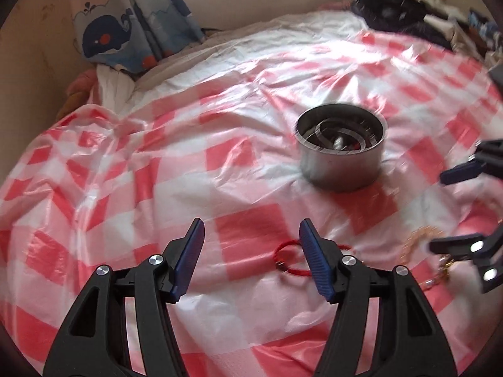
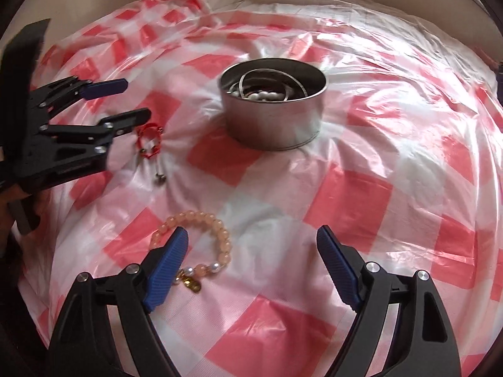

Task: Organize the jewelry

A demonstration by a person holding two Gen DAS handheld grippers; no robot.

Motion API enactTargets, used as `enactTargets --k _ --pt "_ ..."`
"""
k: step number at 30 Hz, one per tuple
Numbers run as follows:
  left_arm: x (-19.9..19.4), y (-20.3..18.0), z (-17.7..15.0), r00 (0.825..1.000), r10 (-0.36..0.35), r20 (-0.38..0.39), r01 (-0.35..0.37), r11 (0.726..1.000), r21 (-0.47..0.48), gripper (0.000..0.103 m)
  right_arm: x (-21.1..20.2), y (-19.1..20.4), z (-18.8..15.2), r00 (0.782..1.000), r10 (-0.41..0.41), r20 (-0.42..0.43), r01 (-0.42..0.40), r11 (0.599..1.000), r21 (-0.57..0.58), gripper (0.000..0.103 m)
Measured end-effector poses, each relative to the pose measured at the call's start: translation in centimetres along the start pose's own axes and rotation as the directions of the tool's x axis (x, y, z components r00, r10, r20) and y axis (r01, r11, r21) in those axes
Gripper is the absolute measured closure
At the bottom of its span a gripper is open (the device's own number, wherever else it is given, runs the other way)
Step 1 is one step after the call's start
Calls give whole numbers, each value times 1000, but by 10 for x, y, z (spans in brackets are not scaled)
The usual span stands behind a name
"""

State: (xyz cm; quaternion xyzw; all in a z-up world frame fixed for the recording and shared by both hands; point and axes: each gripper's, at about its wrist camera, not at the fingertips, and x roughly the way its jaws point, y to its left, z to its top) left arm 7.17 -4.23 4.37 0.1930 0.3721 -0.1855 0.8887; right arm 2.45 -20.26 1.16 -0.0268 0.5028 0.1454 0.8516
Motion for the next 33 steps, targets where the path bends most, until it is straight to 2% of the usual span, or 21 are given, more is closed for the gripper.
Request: enactTargets --k 4,6,8,9,10,11,13,15,19,20,21,22,24,25,27,28,29,30,31,32,33 --pt "15 -15 -6 998 -9 -60 12 998 63 47 9 21 -1 996 -88 6 88 992 -86 22" --pt "25 -21 -11 989 -61 -134 72 995 76 91 14 30 -4 989 -148 14 148 977 -154 23" --pt "24 -25 -13 981 -107 -161 122 989 84 97 13 26 -5 990 -138 4 137 980 -146 23" --pt "22 -27 -14 979 -123 -164 141 985 98 97 11 21 -7 991 -130 -5 128 983 -134 31" --pt "18 -26 -13 975 -155 -162 171 981 90 97 9 18 -8 993 -120 -10 118 985 -128 47" --pt "14 -21 -13 968 -196 -158 208 976 67 97 7 16 -9 994 -107 -13 105 987 -124 56" --pt "3 -12 -12 953 -274 -132 280 960 30 97 -1 13 -16 996 -89 -17 87 990 -112 83" --pt "-9 -4 -11 935 -340 -102 342 939 13 97 -8 11 -24 997 -75 -14 73 993 -91 88" --pt "-13 0 -14 941 -320 -113 324 946 19 96 -22 3 -36 1000 -19 22 19 1000 -6 86" --pt "-10 -2 -16 946 -299 -128 305 952 30 95 -24 2 -35 999 -22 43 22 1000 8 80" --pt "-6 -4 -18 949 -281 -145 289 956 39 90 -26 2 -33 998 -18 60 17 1000 17 54" --pt "-3 -4 -18 950 -270 -156 280 959 48 85 -26 3 -30 997 -2 75 0 1000 25 34" --pt "-1 -9 -19 958 -241 -157 255 964 79 53 -23 7 -27 996 26 91 -29 999 26 34" --pt "0 -11 -19 965 -214 -153 231 968 99 48 -19 10 -25 996 29 79 -31 999 20 34" --pt "5 -15 -22 968 -186 -171 209 969 130 46 -6 17 -27 999 -17 41 17 1000 -6 34" --pt "8 -17 -24 964 -186 -189 214 967 136 48 -2 20 -28 999 -39 34 39 999 -23 36" --pt "10 -18 -26 956 -210 -205 240 961 134 65 -1 23 -28 998 -41 37 42 998 -36 43" --pt "9 -20 -25 947 -242 -210 273 953 131 84 -2 23 -28 999 -23 38 24 999 -38 63" --pt "7 -22 -25 947 -246 -206 277 950 140 90 -4 22 -28 999 -9 40 10 999 -32 82" --pt "5 -24 -25 950 -243 -198 275 949 156 96 -4 20 -28 999 -1 43 2 1000 -23 86" --pt "3 -24 -24 948 -256 -190 286 946 153 96 -7 17 -29 999 9 50 -9 1000 -5 93"
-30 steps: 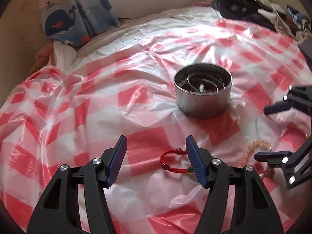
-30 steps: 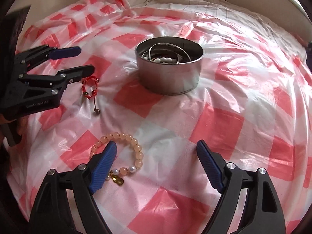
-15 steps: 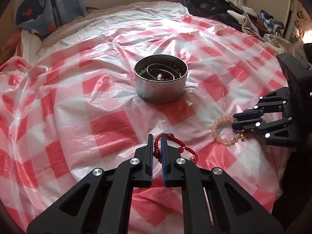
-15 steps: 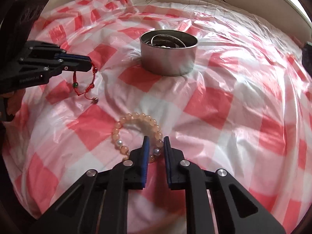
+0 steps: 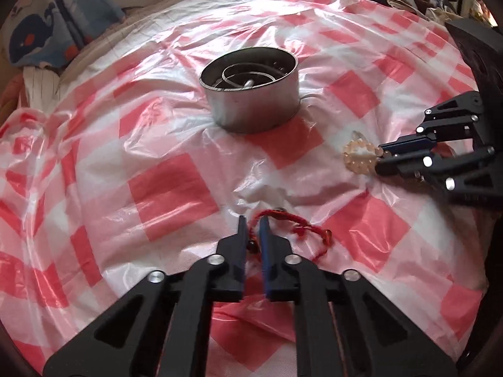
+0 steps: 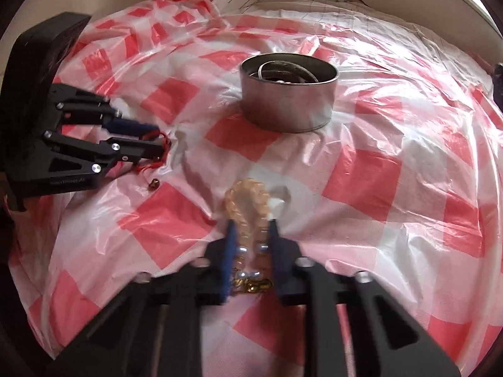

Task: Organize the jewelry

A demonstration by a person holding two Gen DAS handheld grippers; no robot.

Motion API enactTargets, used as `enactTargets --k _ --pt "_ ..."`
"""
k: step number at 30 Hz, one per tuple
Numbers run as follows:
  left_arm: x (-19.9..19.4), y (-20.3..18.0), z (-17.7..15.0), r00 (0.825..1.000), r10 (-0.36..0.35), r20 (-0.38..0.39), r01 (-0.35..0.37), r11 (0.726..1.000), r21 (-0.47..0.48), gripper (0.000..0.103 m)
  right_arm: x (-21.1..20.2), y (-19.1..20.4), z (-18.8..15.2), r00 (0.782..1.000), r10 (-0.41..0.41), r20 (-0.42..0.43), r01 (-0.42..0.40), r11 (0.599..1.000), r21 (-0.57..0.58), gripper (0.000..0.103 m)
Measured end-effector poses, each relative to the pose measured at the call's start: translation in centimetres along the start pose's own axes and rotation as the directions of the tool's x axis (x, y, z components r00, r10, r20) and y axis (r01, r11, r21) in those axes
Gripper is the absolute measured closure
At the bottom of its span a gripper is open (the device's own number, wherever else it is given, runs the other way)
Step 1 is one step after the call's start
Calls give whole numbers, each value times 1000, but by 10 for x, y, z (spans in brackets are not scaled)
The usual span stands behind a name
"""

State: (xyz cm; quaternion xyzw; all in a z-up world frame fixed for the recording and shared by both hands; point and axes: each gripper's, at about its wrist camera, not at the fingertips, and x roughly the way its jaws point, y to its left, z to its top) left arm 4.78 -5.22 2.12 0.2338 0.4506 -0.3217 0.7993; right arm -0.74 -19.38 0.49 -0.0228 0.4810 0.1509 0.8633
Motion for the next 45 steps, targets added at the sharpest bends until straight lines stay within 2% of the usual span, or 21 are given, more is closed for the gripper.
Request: enactTargets --k 3,6,10,11,13,14,15,16,18,21,22,27,28,32,33,34,36,38,39,40,45 --pt "-14 5 3 996 -37 76 41 998 -49 96 -11 -8 1 998 43 49 -45 998 50 95" --pt "-26 15 6 988 -55 144 72 991 -112 96 -17 -14 3 996 37 79 -44 995 88 95" --pt "-15 19 5 995 -7 96 20 991 -134 96 -18 -16 4 996 13 85 -21 995 97 93" --pt "-12 19 5 997 1 78 9 991 -136 96 -16 -17 5 997 10 78 -18 995 100 87" --pt "-5 17 4 998 19 53 -13 993 -120 92 -14 -18 6 996 -8 84 -1 994 106 44" --pt "-4 16 4 998 30 47 -24 994 -110 83 -15 -16 7 995 -15 97 5 995 99 42" --pt "-2 14 4 998 41 42 -36 994 -101 66 -15 -15 9 994 -21 104 12 996 91 40" --pt "0 13 4 998 59 38 -55 994 -93 58 -14 -15 10 994 -30 107 21 996 88 35" --pt "5 9 4 997 75 29 -73 995 -68 53 -6 -15 13 994 -61 94 52 995 89 31" --pt "12 6 3 996 89 11 -88 995 -54 52 12 -15 14 995 -97 32 94 992 86 32" --pt "13 5 4 996 85 13 -84 995 -52 52 15 -14 14 994 -103 25 101 992 81 37" --pt "11 1 5 997 71 13 -71 997 -34 59 10 -14 10 999 -21 29 18 996 92 85" --pt "11 0 5 998 62 11 -62 998 -33 61 9 -14 9 999 -5 33 1 995 99 89" --pt "12 -1 5 998 57 9 -57 998 -37 63 8 -11 9 999 -6 32 3 996 91 89" --pt "12 -1 5 998 58 9 -58 997 -41 63 8 -11 9 999 -13 31 10 996 91 80" --pt "12 -2 5 998 60 8 -60 997 -43 62 9 -11 8 999 -29 28 27 996 87 61" --pt "13 -3 4 998 65 6 -65 997 -42 62 11 -7 8 998 -52 22 51 997 65 51" --pt "12 -3 4 998 58 5 -58 997 -41 66 14 -2 7 997 -77 14 77 997 30 52" --pt "11 -3 4 999 40 8 -40 998 -39 86 13 -2 7 997 -71 13 71 997 27 62" --pt "9 -3 5 999 33 16 -32 999 -37 96 12 -3 6 999 -47 15 47 998 38 86" --pt "-17 -4 10 993 -37 115 46 996 -70 97 -6 -13 1 997 37 66 -44 993 112 88"
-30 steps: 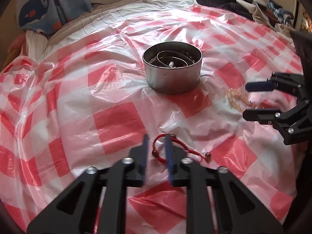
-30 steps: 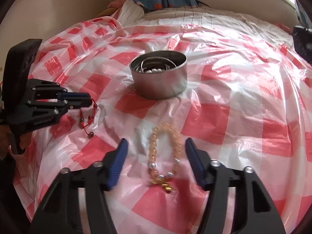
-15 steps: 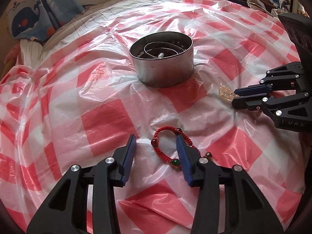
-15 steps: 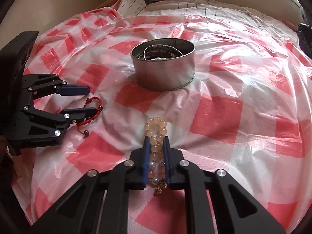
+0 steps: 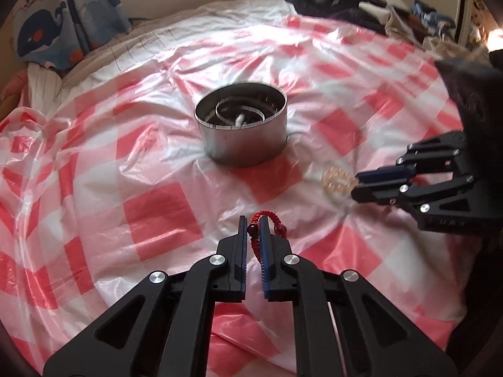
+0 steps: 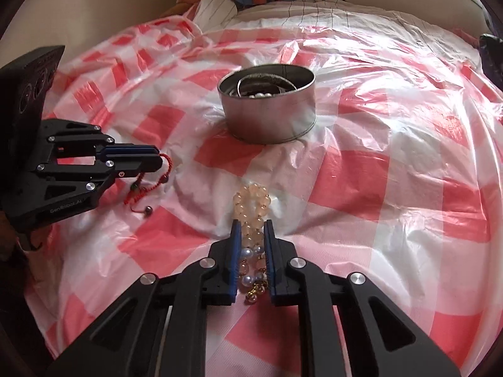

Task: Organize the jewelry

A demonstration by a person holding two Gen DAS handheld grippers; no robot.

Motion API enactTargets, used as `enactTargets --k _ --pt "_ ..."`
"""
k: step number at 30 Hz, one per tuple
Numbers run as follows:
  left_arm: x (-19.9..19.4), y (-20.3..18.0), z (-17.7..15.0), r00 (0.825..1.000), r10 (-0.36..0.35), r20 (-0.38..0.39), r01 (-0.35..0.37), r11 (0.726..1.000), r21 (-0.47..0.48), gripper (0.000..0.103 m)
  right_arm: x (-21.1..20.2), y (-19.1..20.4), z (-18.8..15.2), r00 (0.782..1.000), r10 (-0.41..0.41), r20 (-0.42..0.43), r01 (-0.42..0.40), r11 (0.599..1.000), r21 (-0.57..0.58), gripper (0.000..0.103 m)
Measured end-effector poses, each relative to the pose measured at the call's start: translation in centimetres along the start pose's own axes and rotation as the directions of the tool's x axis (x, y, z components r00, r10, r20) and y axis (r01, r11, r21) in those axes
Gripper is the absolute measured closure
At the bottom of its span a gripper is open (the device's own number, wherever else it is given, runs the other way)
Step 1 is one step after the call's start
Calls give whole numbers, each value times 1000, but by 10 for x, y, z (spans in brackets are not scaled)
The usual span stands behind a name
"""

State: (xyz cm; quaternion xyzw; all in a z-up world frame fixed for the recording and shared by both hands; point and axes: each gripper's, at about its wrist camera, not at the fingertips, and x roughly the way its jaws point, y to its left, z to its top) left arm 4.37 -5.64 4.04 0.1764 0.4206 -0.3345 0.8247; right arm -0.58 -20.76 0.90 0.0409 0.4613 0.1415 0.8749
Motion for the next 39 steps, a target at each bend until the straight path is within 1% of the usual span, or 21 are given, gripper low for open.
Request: enactTargets --k 1,2,4,8,11,12,13,14,15,17,19,20,22,24,26,27,28,29,31,33,39 --pt "-4 1 0 1000 -10 12 10 1000 -8 97 -4 0 0 1000 9 14 -9 1000 8 89" --pt "-7 1 0 999 -26 22 27 999 -21 97 -9 0 -2 999 15 32 -15 1000 16 95" --pt "-11 2 -3 998 -59 31 60 997 -41 97 -15 2 -4 998 32 51 -33 999 25 95" --pt "-7 -5 -10 1000 -16 -8 16 1000 -25 96 -17 13 -13 998 36 55 -36 999 -1 95" --pt "-8 -4 -11 1000 -3 -9 3 1000 -26 96 -25 23 -14 994 32 105 -29 999 -26 92" --pt "-10 -2 -11 1000 -5 -2 5 999 -32 96 -28 24 -13 992 31 124 -28 999 -26 78" --pt "-11 -1 -10 1000 -6 4 6 999 -38 96 -30 23 -13 991 17 136 -14 1000 -23 51" --pt "-12 1 -10 1000 -4 6 4 999 -45 96 -30 21 -12 990 -2 143 4 1000 -17 39" --pt "-11 3 -10 1000 5 5 -4 999 -53 96 -30 19 -12 988 -25 150 27 1000 -9 32" --pt "-9 6 -10 999 38 -4 -38 997 -61 96 -27 17 -9 989 -42 143 44 999 -5 32" --pt "-6 6 -10 999 47 -19 -48 997 -53 94 -18 17 -7 991 -68 114 71 997 -18 28" --pt "-3 5 -10 998 57 -26 -58 997 -44 92 -11 19 -5 992 -83 94 86 996 -27 27" --pt "1 2 -11 998 60 -36 -62 998 -30 87 9 20 -7 994 -113 5 113 992 -53 25" --pt "6 0 -11 997 62 -52 -63 998 -21 77 15 22 -9 992 -127 -11 126 989 -73 26" --pt "12 -3 -12 994 77 -71 -78 997 -3 66 13 20 -10 995 -102 -15 101 993 -67 43" --pt "14 -5 -13 993 82 -79 -82 997 6 63 10 17 -11 995 -97 -14 96 994 -54 61" --pt "16 -6 -14 993 87 -84 -86 996 14 62 8 14 -12 996 -85 -13 85 996 -37 78" --pt "17 -8 -14 992 91 -88 -89 996 21 61 5 10 -12 998 -66 -10 65 998 -15 79" --pt "17 -7 -14 992 88 -88 -87 996 16 61 -1 5 -13 1000 -29 4 29 999 18 87" --pt "16 -5 -15 992 92 -86 -92 996 8 56 -3 7 -15 1000 -25 9 25 999 20 87" --pt "18 -5 -15 991 99 -92 -99 995 10 54 -21 8 -14 997 -35 69 33 999 27 87"
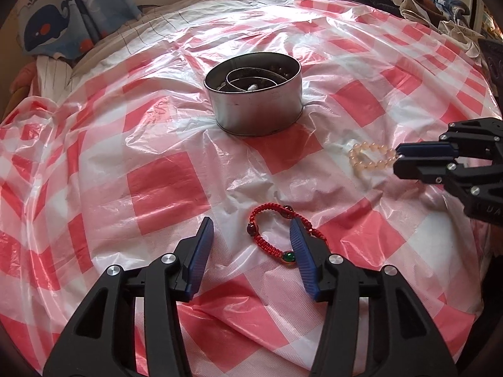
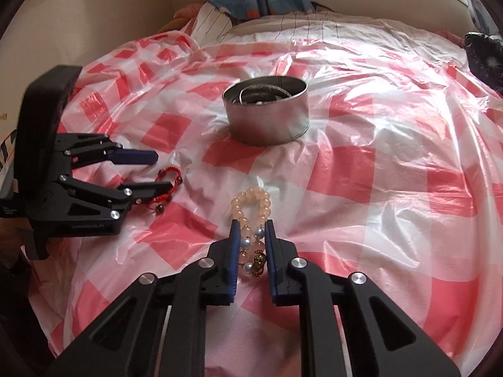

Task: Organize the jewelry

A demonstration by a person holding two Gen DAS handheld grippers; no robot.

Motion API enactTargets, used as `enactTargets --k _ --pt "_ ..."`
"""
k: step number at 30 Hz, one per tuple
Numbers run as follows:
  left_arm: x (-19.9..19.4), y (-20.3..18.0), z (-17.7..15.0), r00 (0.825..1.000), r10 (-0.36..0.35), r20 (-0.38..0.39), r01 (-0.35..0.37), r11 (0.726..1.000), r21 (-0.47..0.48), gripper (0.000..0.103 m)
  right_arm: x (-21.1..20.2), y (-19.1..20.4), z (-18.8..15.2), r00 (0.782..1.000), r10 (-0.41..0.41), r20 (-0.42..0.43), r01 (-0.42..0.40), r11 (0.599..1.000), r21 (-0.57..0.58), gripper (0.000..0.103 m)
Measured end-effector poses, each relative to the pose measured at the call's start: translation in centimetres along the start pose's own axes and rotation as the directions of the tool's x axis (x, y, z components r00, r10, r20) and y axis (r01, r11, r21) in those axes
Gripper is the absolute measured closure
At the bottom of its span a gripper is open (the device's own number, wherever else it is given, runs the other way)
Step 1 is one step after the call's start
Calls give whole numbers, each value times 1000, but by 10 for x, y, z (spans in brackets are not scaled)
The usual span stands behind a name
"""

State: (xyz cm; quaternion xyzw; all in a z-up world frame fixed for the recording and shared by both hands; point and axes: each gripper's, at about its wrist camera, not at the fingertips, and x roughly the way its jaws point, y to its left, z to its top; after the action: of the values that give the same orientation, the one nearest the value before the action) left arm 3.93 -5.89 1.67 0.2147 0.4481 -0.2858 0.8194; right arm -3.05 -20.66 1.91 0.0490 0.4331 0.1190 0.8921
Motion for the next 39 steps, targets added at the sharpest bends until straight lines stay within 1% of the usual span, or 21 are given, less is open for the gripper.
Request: enactTargets --k 4,5,6,7,8,9,11,12,14,15,16,17,18,19,24,30,36,39 --pt "1 -1 0 1000 6 0 -6 1000 2 53 -3 -4 0 1000 -17 5 17 1000 5 87" --pt "2 -1 0 1000 1 1 -1 1000 2 60 -2 -4 0 1000 -29 -1 29 1000 4 87" --pt "1 -1 1 1000 -16 2 16 1000 2 85 0 -6 -1 999 -42 -10 42 999 12 80" --pt "1 -1 1 1000 -19 4 19 1000 -1 96 2 -9 -2 999 -48 -15 48 999 26 53" --pt "-1 -1 2 1000 -17 14 17 1000 0 97 2 -11 -1 998 -54 -11 54 998 39 39" --pt "-5 -2 3 999 -32 29 32 999 2 97 1 -12 0 999 -54 8 54 997 46 34" --pt "-9 -1 4 998 -47 49 47 999 -6 97 2 -8 5 998 -54 24 53 998 29 33" --pt "-10 -1 4 997 -48 52 49 999 -8 97 5 -7 8 998 -68 20 67 998 18 29" --pt "-8 -2 4 998 -42 49 42 999 -6 97 19 -7 8 995 -95 -23 95 995 7 28" --pt "-8 -2 4 998 -39 46 39 999 -5 97 28 -7 7 993 -102 -62 102 995 2 29" --pt "-7 -2 4 998 -36 45 36 999 -5 97 31 -6 5 990 -119 -70 119 993 -15 43" --pt "-7 -2 4 998 -32 46 32 999 -5 97 30 -2 5 993 -105 -63 103 994 -35 59" --pt "-8 -2 5 998 -29 47 29 1000 -8 97 28 -2 5 995 -75 -66 73 997 -30 87" --pt "-8 -2 4 998 -27 49 27 1000 -10 97 27 -3 4 997 -49 -65 48 999 -16 93" --pt "-7 0 4 999 -2 42 2 1000 -8 96 14 -4 2 999 -43 -17 43 999 7 94" --pt "-9 0 4 999 2 48 -2 1000 -2 96 0 -10 5 998 -48 37 47 998 34 94" --pt "-10 -1 4 999 5 53 -5 1000 5 96 -5 -12 5 997 -54 56 52 998 42 94" --pt "-8 -2 4 999 17 46 -18 1000 10 96 -2 -13 5 997 -56 44 54 998 45 94"
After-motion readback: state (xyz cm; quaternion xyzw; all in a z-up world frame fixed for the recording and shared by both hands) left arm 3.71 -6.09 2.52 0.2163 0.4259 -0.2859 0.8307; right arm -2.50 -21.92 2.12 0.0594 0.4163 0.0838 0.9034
